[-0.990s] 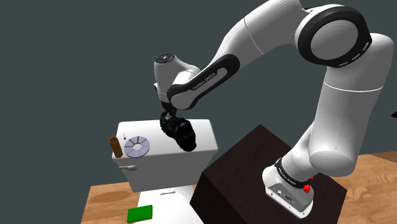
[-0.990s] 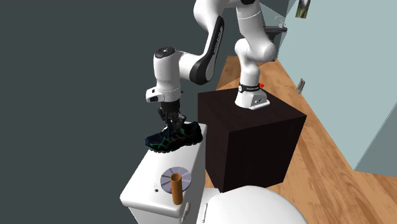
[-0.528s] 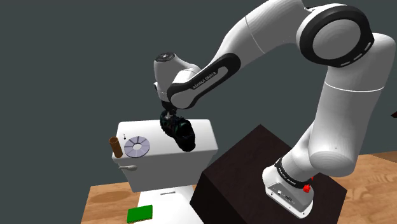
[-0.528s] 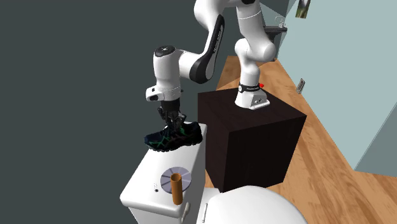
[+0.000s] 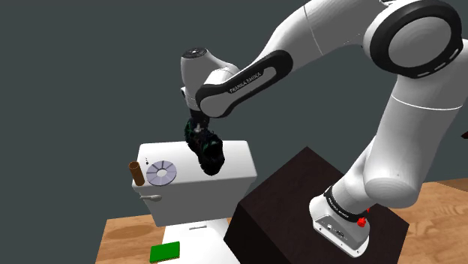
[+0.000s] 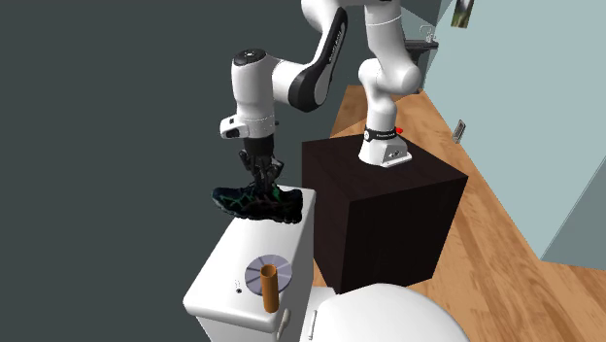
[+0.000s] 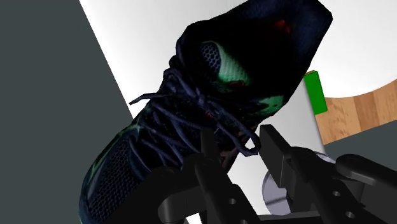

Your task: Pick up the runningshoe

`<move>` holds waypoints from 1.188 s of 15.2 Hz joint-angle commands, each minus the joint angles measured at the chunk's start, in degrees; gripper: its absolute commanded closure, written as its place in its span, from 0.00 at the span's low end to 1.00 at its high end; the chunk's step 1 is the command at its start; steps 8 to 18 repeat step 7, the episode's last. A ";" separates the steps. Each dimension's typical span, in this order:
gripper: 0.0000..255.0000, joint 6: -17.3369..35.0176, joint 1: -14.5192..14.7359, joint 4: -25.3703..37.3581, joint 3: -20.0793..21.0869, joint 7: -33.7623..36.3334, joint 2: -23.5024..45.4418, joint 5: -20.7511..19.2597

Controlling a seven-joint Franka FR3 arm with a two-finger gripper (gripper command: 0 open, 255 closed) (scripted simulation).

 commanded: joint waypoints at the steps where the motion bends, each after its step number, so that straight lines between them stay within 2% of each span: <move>1: 1.00 -1.12 -0.16 0.22 0.16 -0.44 -1.07 0.44; 5: 1.00 -3.66 -0.36 0.90 0.48 -1.21 -3.04 1.32; 18: 1.00 -3.75 -0.36 0.93 0.49 -1.24 -3.11 1.35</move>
